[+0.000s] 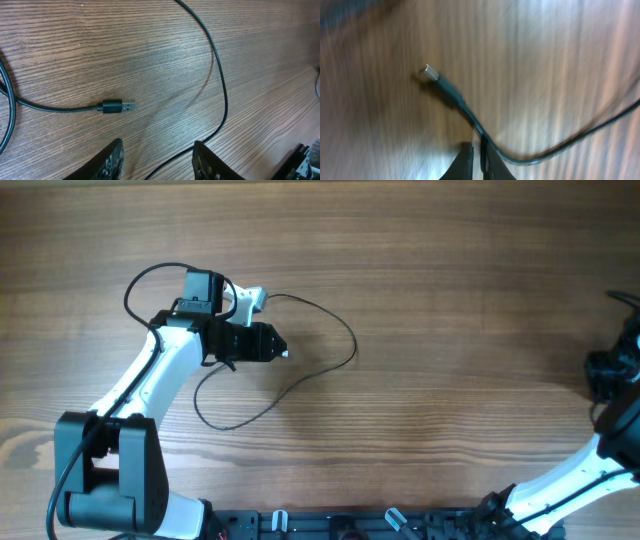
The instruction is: Untangle cables
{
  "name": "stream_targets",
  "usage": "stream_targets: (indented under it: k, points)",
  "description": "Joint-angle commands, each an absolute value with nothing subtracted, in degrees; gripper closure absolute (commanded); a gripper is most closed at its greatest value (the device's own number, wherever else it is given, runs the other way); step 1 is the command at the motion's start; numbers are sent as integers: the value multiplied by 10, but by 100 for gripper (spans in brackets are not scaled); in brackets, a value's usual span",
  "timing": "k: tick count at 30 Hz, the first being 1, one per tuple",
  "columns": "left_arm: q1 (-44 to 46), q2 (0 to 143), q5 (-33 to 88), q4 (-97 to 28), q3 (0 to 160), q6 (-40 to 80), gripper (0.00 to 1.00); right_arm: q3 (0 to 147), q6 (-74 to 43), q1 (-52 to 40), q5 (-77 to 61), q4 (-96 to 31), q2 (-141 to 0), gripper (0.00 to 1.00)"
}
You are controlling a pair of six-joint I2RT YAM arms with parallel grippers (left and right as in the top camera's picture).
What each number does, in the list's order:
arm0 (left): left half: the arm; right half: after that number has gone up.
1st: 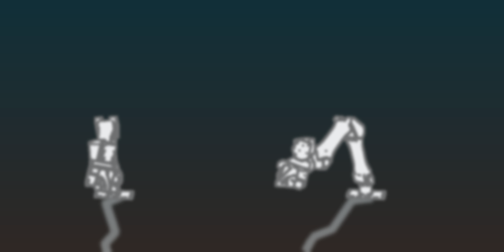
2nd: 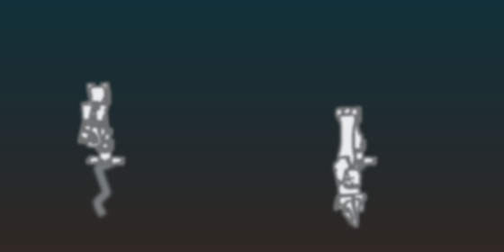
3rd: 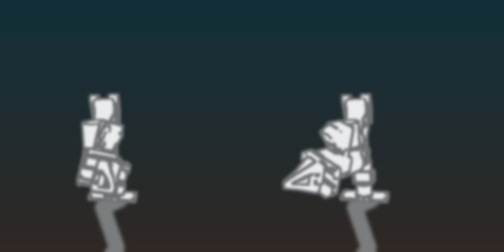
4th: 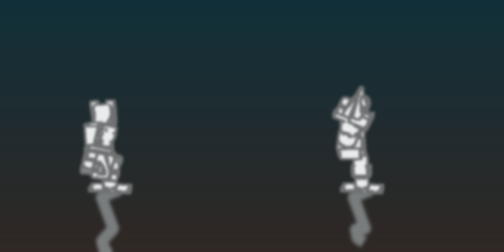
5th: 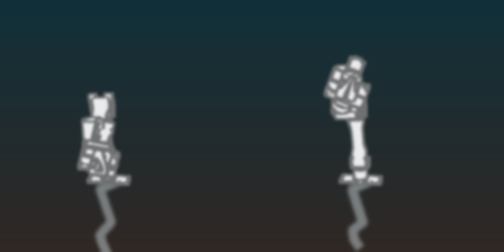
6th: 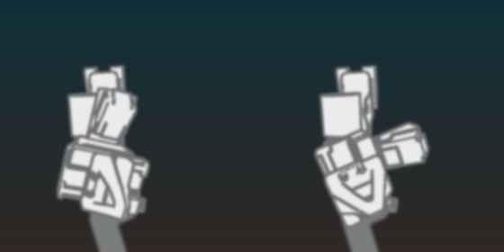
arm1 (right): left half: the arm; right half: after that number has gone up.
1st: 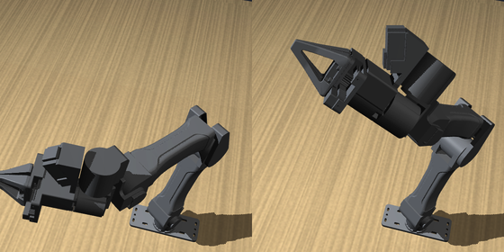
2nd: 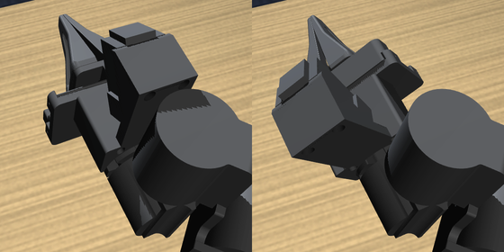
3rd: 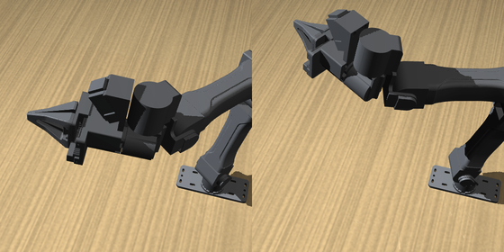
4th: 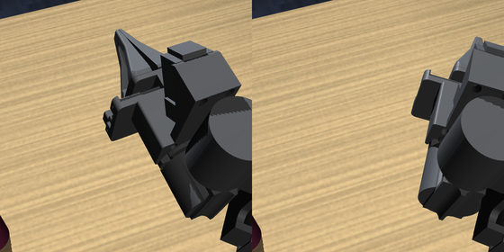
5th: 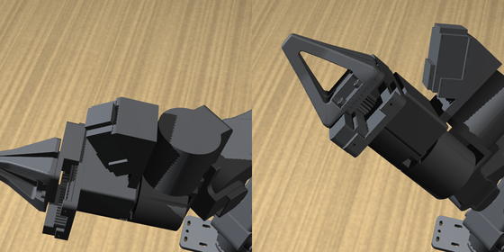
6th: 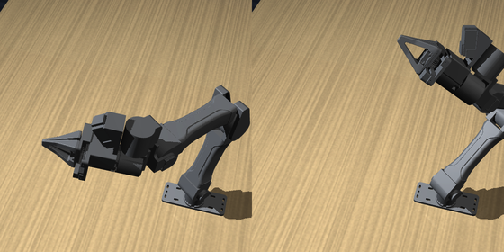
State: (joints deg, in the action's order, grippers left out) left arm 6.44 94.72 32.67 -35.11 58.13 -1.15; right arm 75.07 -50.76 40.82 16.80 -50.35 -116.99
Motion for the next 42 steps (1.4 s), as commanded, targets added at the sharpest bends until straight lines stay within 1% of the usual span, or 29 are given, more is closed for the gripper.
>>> stream_targets:
  k: [1,2,3,5,6,7,9,10,12,15,18,20,22,24,26,27,28,29,30,31,33,35,37,39,40,41,42]
  points:
    - [67,949,329,-349,582,-12,54,682,-527,474,194,-470,-1246,96]
    - [67,949,329,-349,582,-12,54,682,-524,483,192,-460,-1246,96]
    - [67,949,329,-349,582,-12,54,682,-489,495,153,-443,-1246,96]
    - [67,949,329,-347,582,-12,54,682,-371,498,-11,-400,-1246,76]
    - [67,949,329,-346,582,-12,54,682,-346,496,-66,-394,-1246,72]
    - [67,949,329,-345,582,-13,54,682,-328,493,-143,-393,-1246,71]
    - [67,949,329,-342,582,-12,54,682,-322,485,-211,-405,-1246,70]
    - [67,949,329,-339,582,-12,54,682,-321,478,-228,-419,-1246,67]
    - [67,949,329,-336,582,-13,54,682,-332,463,-228,-442,-1246,62]
    - [67,949,329,-336,582,-13,54,682,-332,457,-195,-461,-1222,60]
    - [67,949,329,-335,582,-13,54,682,-349,458,-114,-472,-1153,59]
    - [67,949,329,-330,582,-13,54,682,-349,458,-76,-479,-1072,58]
    - [67,949,329,-327,582,-13,54,682,-347,458,-45,-479,-981,43]
    - [67,949,329,-328,582,-13,54,682,-341,458,-39,-477,-896,33]
    - [67,949,329,-328,582,-12,52,682,-270,454,-107,-465,-836,29]
    - [67,949,329,-328,582,-12,50,682,-197,442,-199,-459,-813,27]
    - [67,949,329,-328,582,-12,49,682,-152,429,-261,-459,-806,25]
    - [67,949,329,-325,582,-12,49,682,-115,410,-312,-461,-804,21]
    - [65,949,318,-315,582,-10,54,681,-81,374,-345,-466,-806,16]
    - [60,949,289,-298,582,9,60,681,-58,338,-345,-471,-807,13]
    - [29,948,267,-284,596,85,63,681,-2,249,-344,-481,-808,9]
    - [-10,940,278,-291,619,149,67,681,31,168,-343,-487,-808,4]
    - [-51,916,315,-296,639,186,67,681,32,82,-341,-488,-810,3]
    - [-89,873,310,-306,647,198,71,679,29,-2,-339,-488,-819,0]
    - [-102,855,275,-316,647,198,72,675,11,-42,-316,-488,-826,0]
    - [-118,830,199,-339,647,198,73,670,-51,-84,-256,-488,-837,0]
    - [-131,809,160,-363,647,198,73,665,-111,-116,-208,-491,-850,0]
